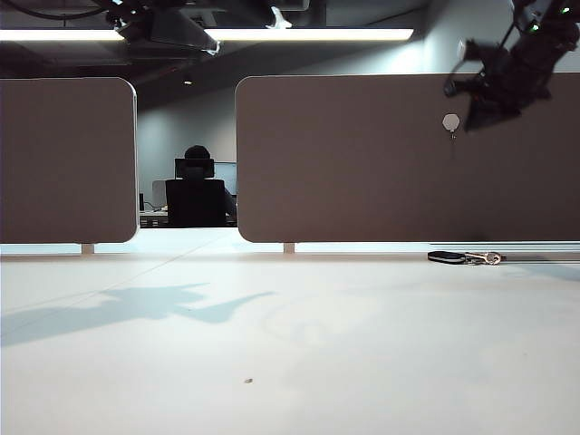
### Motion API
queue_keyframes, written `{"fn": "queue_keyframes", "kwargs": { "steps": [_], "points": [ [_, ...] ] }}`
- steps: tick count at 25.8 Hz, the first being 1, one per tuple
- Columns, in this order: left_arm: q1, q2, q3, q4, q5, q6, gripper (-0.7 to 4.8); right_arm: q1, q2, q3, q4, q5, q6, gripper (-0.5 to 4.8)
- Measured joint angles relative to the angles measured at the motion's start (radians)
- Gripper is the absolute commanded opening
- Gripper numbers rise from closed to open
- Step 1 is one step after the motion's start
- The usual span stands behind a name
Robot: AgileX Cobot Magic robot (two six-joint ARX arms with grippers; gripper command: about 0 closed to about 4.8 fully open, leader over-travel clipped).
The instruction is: Hang the bunch of keys on the hook.
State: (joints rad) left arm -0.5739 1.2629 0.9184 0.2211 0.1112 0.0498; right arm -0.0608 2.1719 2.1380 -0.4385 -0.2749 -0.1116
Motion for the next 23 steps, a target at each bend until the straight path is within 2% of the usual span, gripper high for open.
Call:
{"fn": "queue_keyframes", "kwargs": {
  "steps": [1,2,3,4,21,23],
  "points": [
    [0.0,0.0,0.0,0.0,0.0,0.0,4.79,-0.005,0.006,0.0,-0.04,0.007,-0.011,1.85],
    [-0.002,0.0,0.0,-0.001,0.001,0.001,4.79,-0.01,0.017,0.0,-0.074,0.01,-0.029,2.33],
    [-0.003,0.0,0.0,-0.002,0.001,0.001,4.79,-0.011,0.028,-0.001,-0.094,0.012,-0.04,2.69],
    [-0.004,0.0,0.0,-0.004,0.003,0.002,4.79,-0.011,0.038,-0.008,-0.101,0.014,-0.045,2.83],
    [-0.003,0.001,0.0,-0.151,0.004,0.002,4.79,-0.008,0.247,-0.034,-0.113,0.067,-0.055,2.73],
    [-0.003,0.001,0.0,-0.157,0.003,0.002,4.79,-0.008,0.254,-0.033,-0.111,0.068,-0.055,2.57]
  ]
}}
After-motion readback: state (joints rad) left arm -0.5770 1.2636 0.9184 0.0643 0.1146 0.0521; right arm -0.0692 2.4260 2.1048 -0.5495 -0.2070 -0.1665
